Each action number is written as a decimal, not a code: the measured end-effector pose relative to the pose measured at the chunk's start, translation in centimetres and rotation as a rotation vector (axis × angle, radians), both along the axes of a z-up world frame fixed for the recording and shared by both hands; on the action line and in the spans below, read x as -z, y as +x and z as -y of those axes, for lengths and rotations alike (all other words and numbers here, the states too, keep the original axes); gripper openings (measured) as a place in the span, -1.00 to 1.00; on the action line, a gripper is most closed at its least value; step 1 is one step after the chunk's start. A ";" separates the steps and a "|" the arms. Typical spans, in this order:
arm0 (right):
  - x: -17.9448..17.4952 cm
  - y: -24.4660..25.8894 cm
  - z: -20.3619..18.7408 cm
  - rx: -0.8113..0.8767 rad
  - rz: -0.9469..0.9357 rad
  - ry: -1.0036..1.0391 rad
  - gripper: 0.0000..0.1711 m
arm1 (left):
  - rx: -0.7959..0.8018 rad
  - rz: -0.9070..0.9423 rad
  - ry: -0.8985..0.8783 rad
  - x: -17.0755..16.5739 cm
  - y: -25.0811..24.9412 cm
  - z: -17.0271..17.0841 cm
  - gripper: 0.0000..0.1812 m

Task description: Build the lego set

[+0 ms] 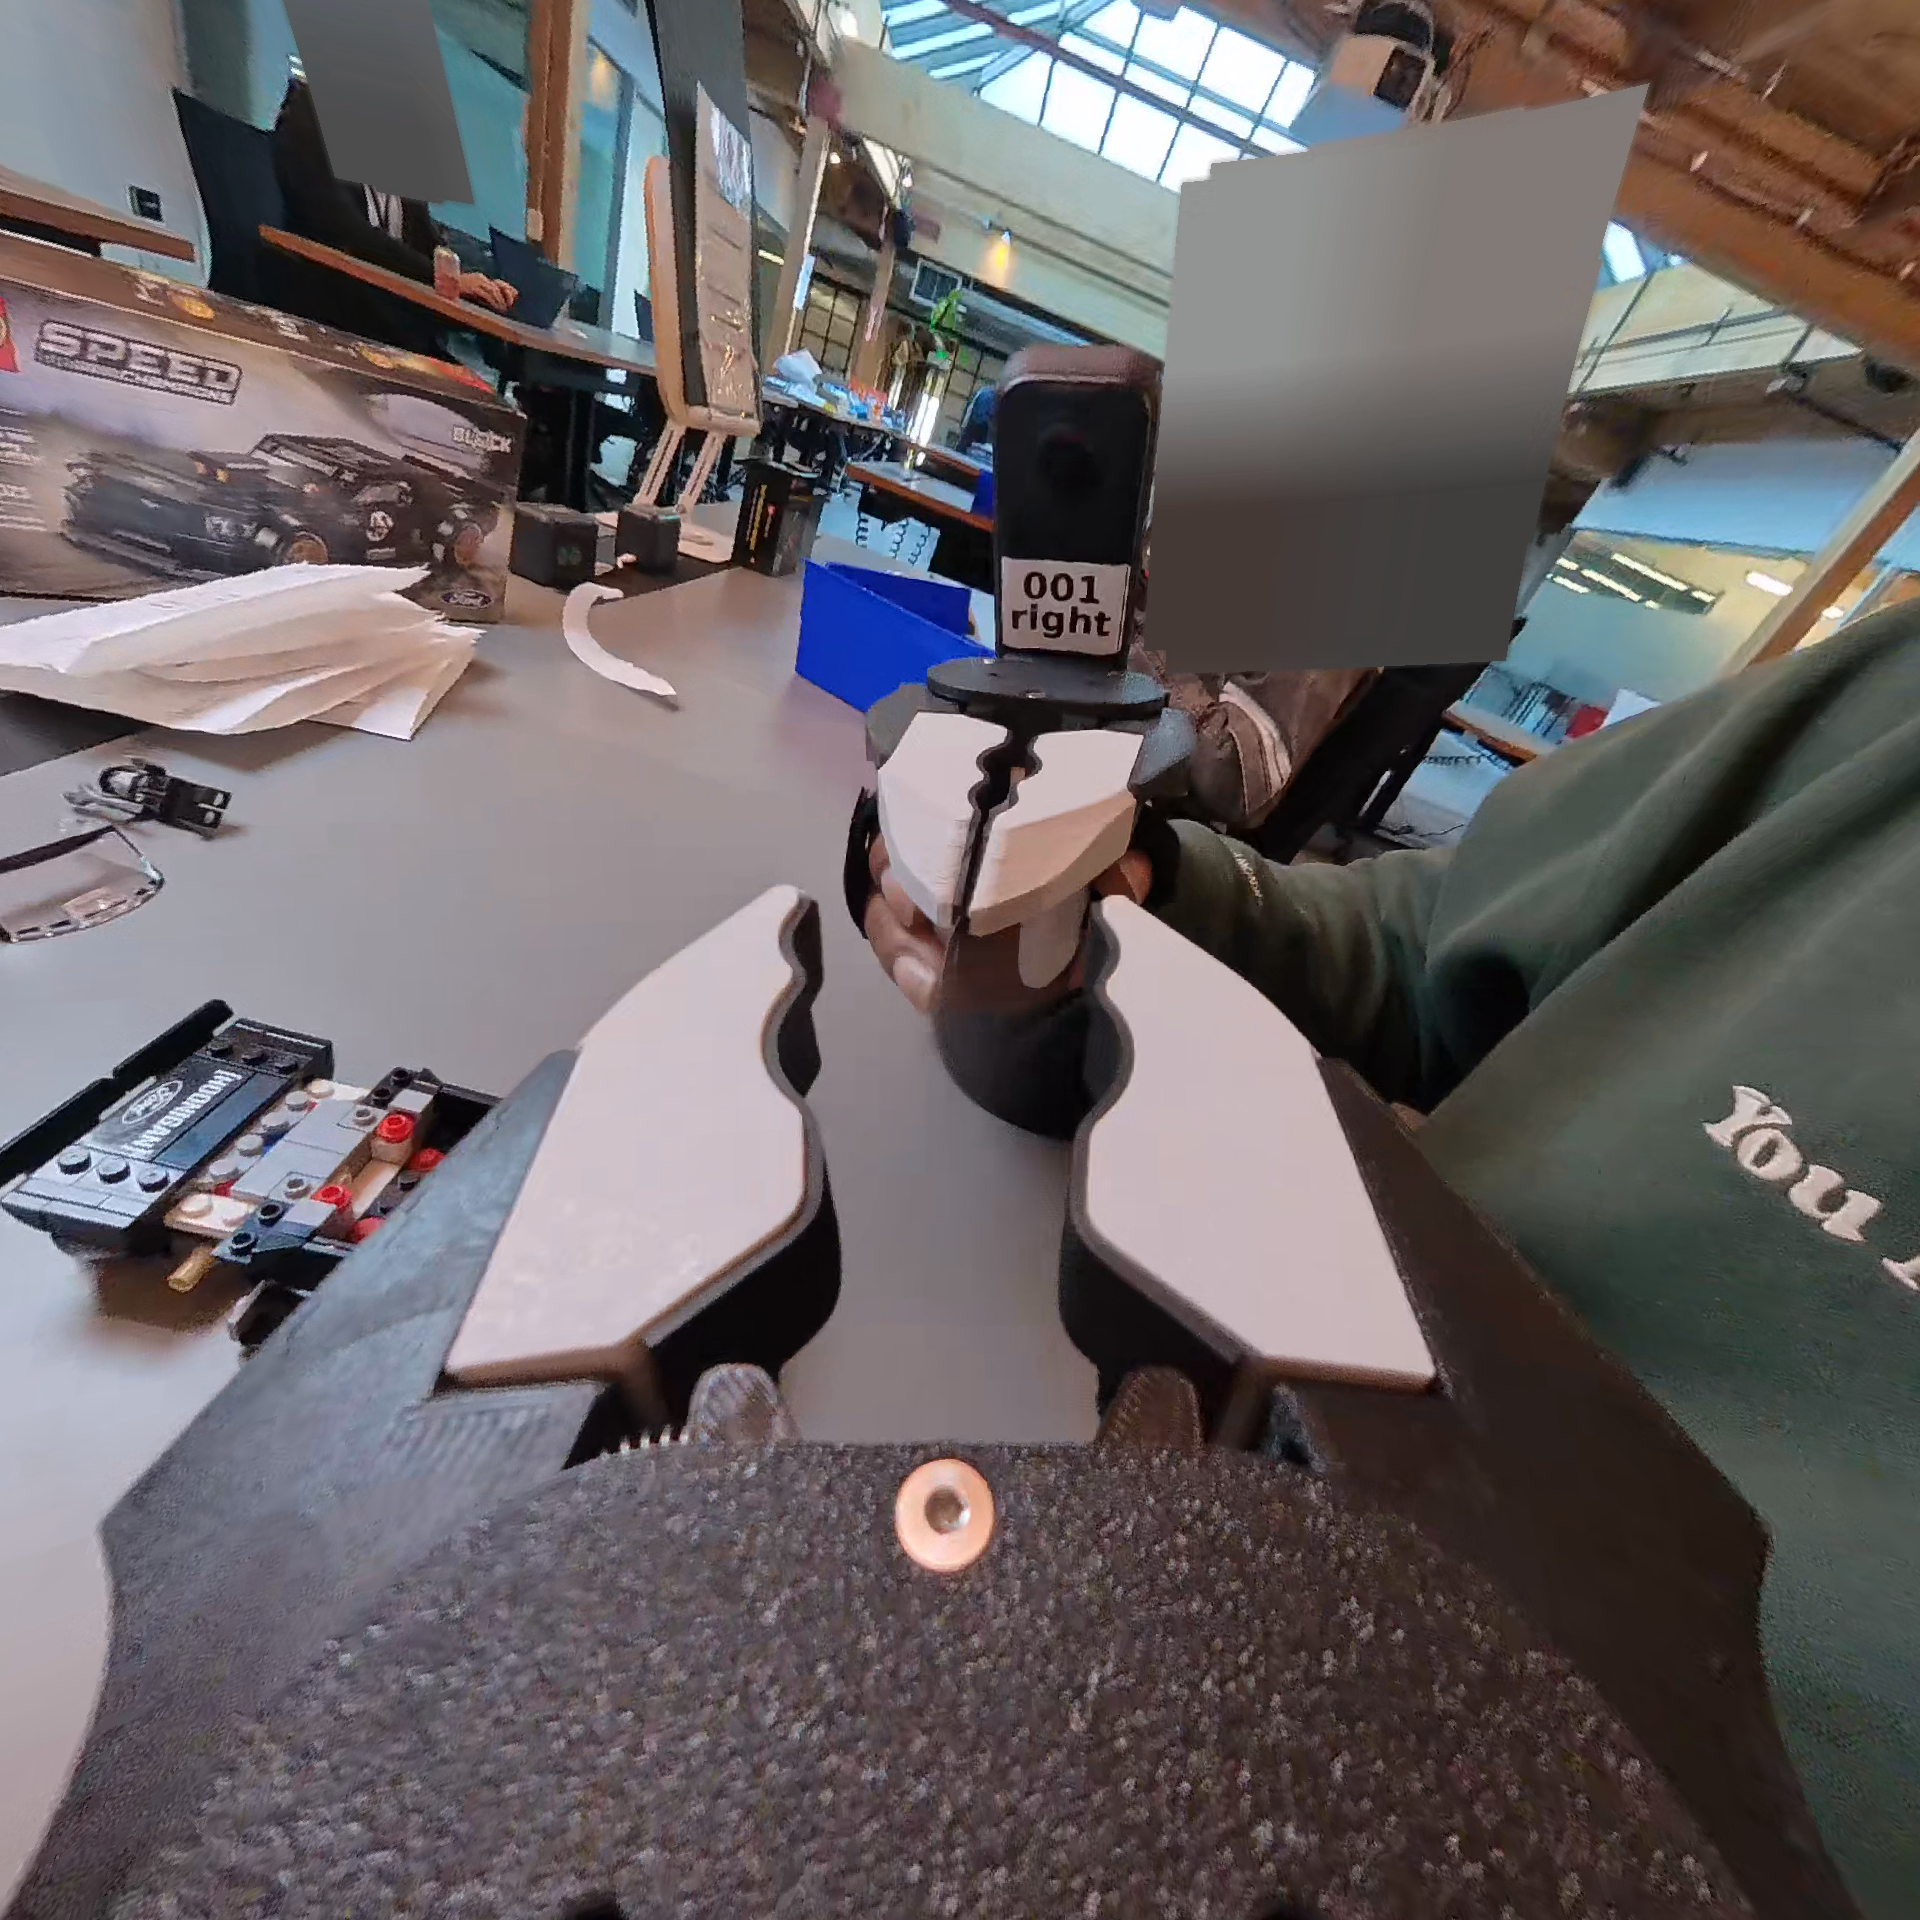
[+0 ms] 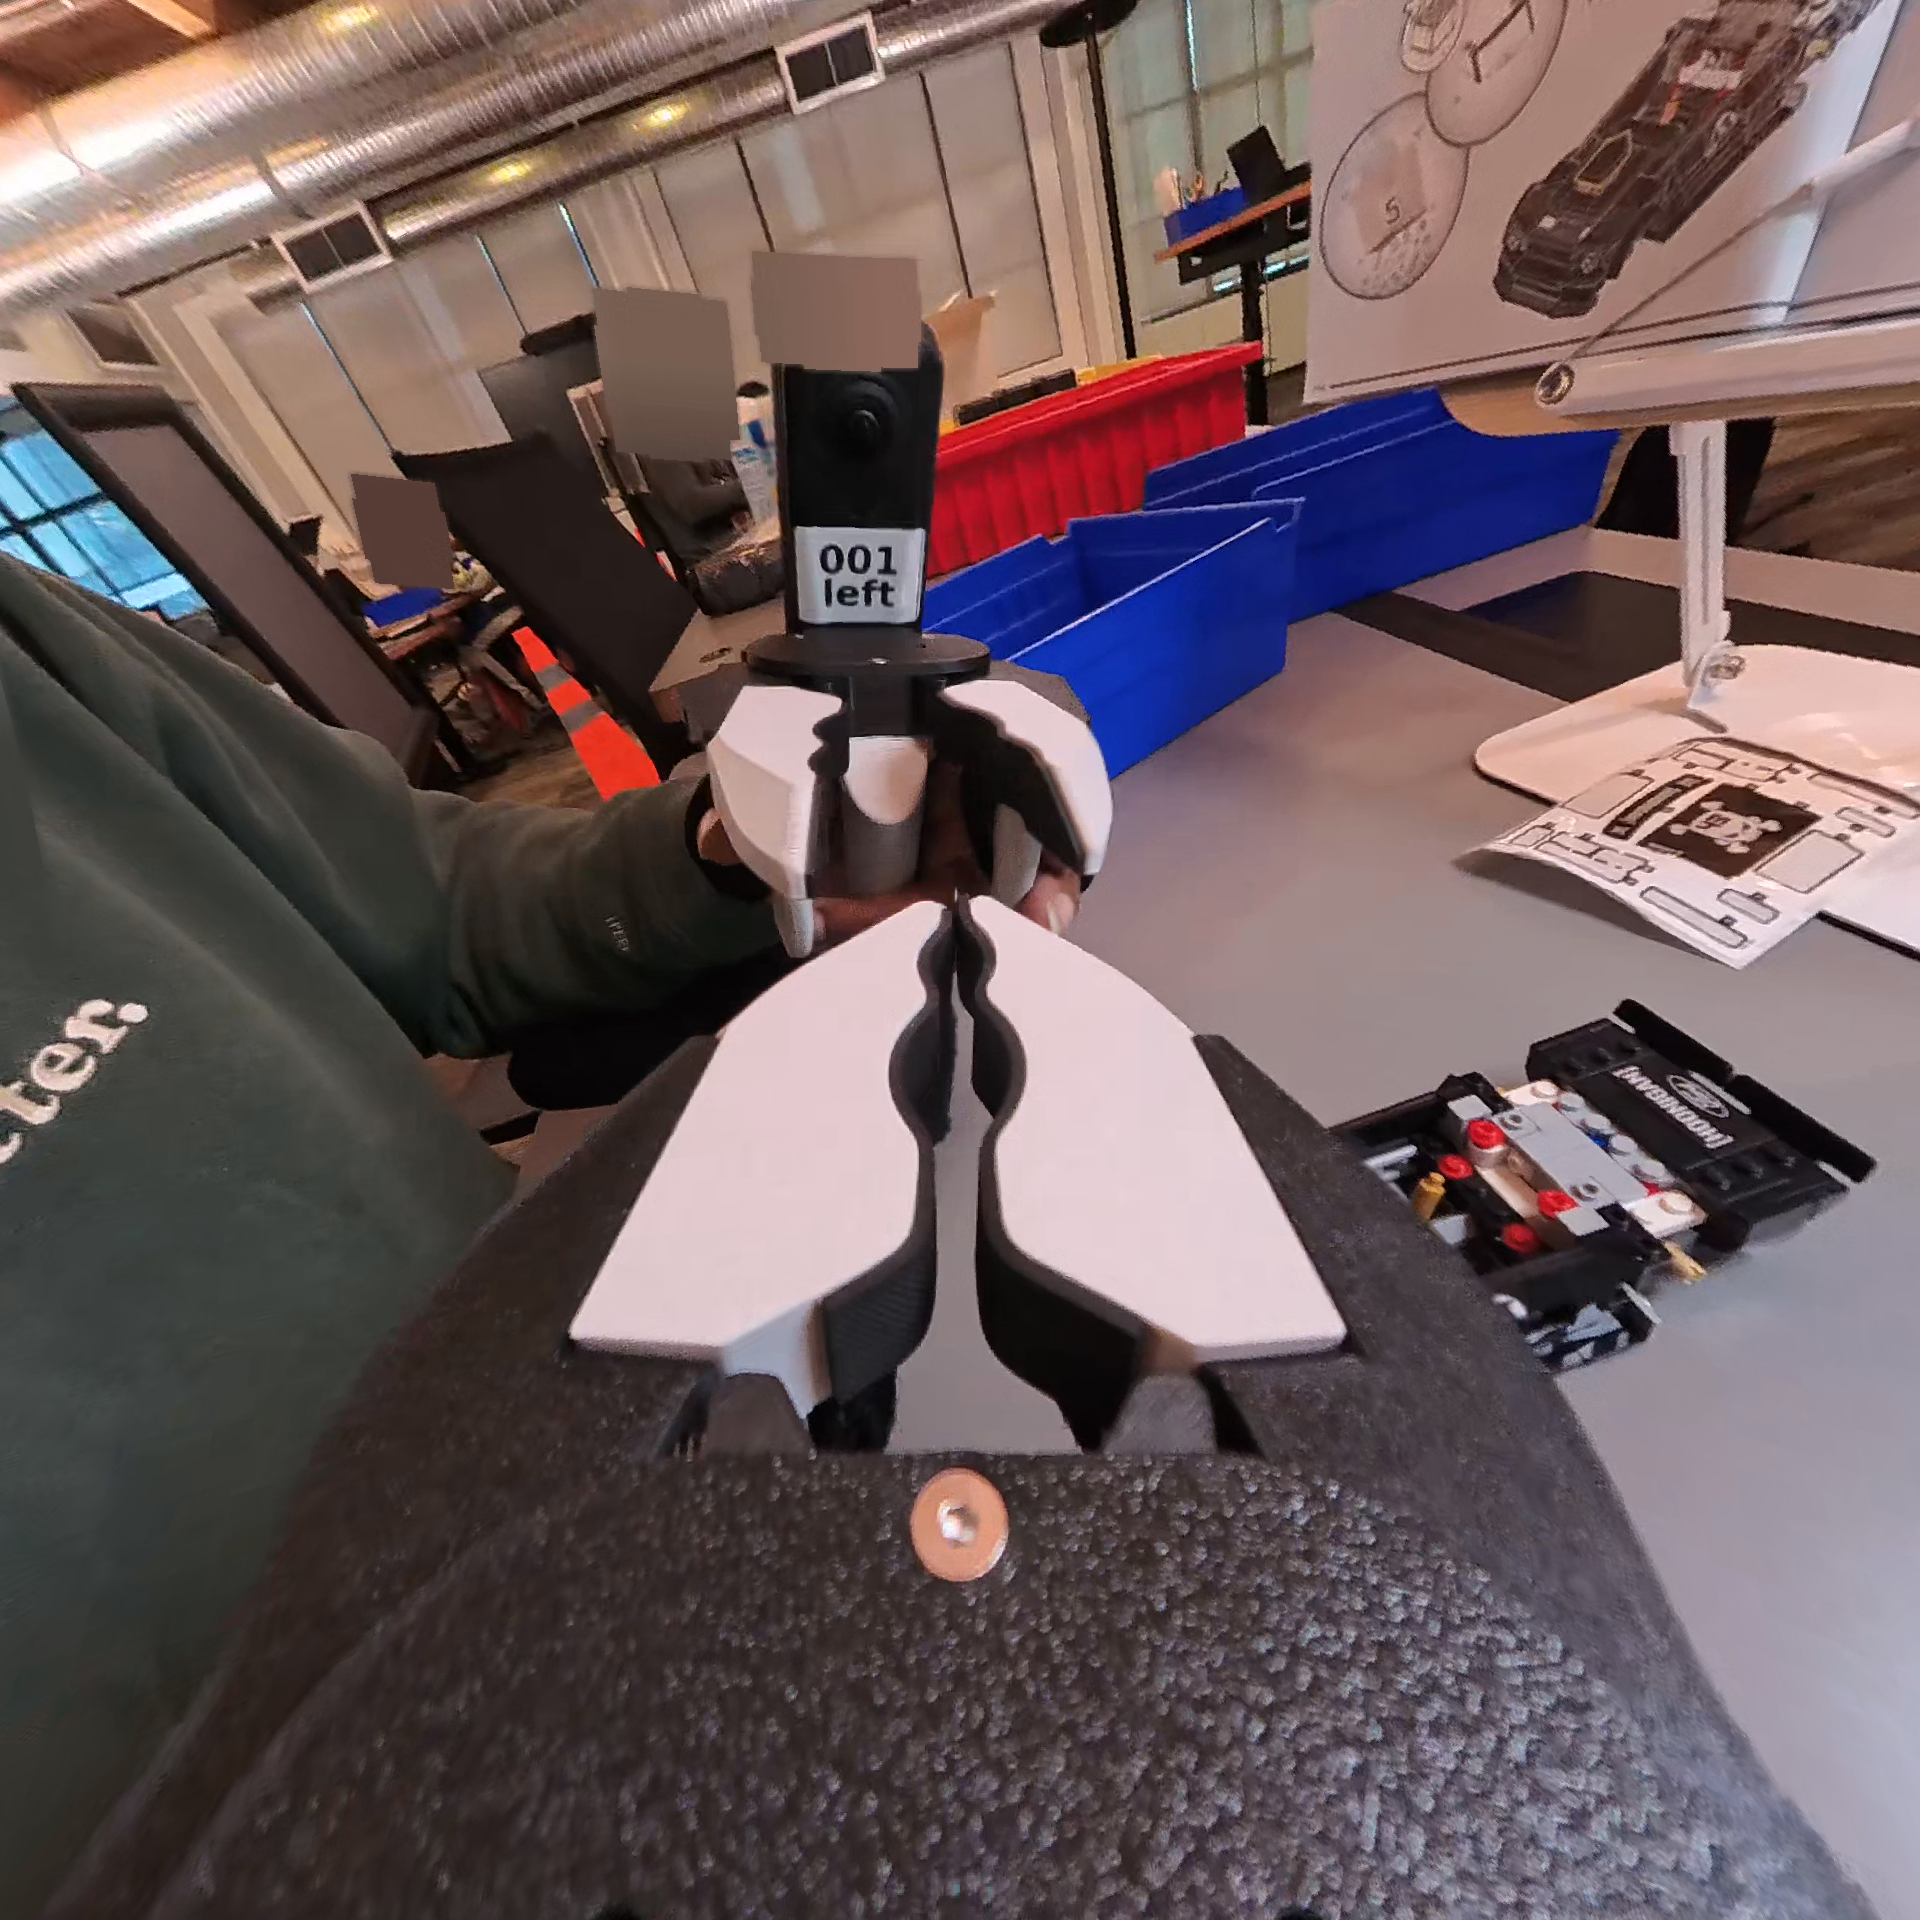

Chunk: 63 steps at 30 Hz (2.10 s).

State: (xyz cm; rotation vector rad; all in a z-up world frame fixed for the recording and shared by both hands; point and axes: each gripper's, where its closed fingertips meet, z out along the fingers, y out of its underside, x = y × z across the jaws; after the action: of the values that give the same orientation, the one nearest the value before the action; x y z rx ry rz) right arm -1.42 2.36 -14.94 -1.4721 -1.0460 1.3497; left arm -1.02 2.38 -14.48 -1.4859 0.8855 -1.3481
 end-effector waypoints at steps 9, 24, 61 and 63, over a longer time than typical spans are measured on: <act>-4.0 1.6 -0.8 -0.030 -0.352 -0.294 -1.00 | 0.000 0.061 -0.039 0.1 1.3 0.4 -0.72; -4.0 1.7 -1.5 -0.011 -0.418 -0.363 -1.00 | -0.046 0.172 -0.096 -1.4 1.0 -0.3 -0.99; 1.2 1.9 0.8 -0.147 0.321 0.135 -0.97 | 0.095 -0.302 0.004 3.1 0.6 1.9 -0.99; 1.3 1.9 0.8 -0.148 0.322 0.135 -0.99 | 0.096 -0.303 0.004 3.1 0.6 1.9 -0.99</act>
State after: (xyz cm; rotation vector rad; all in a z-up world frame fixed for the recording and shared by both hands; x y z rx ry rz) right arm 0.48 1.55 -16.24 -1.5665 -1.4478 1.1379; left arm -0.38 0.48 -17.59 -1.6907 1.1620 -1.2055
